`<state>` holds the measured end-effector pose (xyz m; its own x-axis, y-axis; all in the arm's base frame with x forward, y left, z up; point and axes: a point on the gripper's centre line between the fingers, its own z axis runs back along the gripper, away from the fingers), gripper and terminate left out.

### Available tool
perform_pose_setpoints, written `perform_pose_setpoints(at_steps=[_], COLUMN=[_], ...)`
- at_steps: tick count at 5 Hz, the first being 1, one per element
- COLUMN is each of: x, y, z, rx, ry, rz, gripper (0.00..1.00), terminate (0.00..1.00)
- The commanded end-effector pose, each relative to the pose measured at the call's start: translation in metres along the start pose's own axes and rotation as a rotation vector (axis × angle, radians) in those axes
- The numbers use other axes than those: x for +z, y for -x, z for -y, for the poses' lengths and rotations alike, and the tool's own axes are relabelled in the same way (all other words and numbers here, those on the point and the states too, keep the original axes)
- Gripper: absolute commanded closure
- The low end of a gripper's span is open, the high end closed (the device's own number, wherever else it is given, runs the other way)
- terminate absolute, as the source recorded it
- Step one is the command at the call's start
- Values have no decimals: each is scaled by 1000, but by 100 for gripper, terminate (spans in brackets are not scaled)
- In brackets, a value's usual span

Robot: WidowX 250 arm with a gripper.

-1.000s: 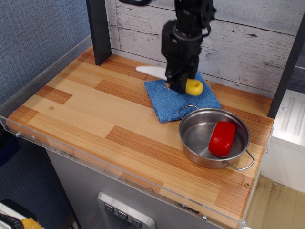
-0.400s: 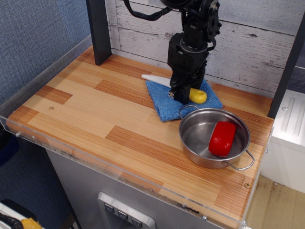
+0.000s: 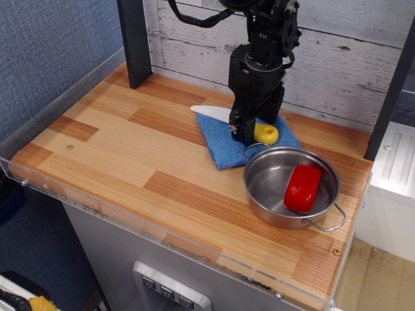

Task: Move the yellow knife on top of the blue cloth

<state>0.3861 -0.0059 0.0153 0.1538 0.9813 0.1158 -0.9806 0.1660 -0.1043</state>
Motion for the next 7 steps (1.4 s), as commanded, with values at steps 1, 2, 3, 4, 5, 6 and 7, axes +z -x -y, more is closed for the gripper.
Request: perform_pose_setpoints(at_steps=[1,2,3,4,5,6,7], x=[55,83,111,133,133,133,133], y=[-18,-28,-38,-49,-49,-49,-49], z=[3,-1,-13,-32,-32,-32,-32], rx=[25,47,73,109,109,109,109], ry=[123,159,175,198,198,198,198], rz=[21,49,79,88,88,88,88], gripper=[0,0,0,0,0,0,0], terminate=[0,0,0,0,0,0,0])
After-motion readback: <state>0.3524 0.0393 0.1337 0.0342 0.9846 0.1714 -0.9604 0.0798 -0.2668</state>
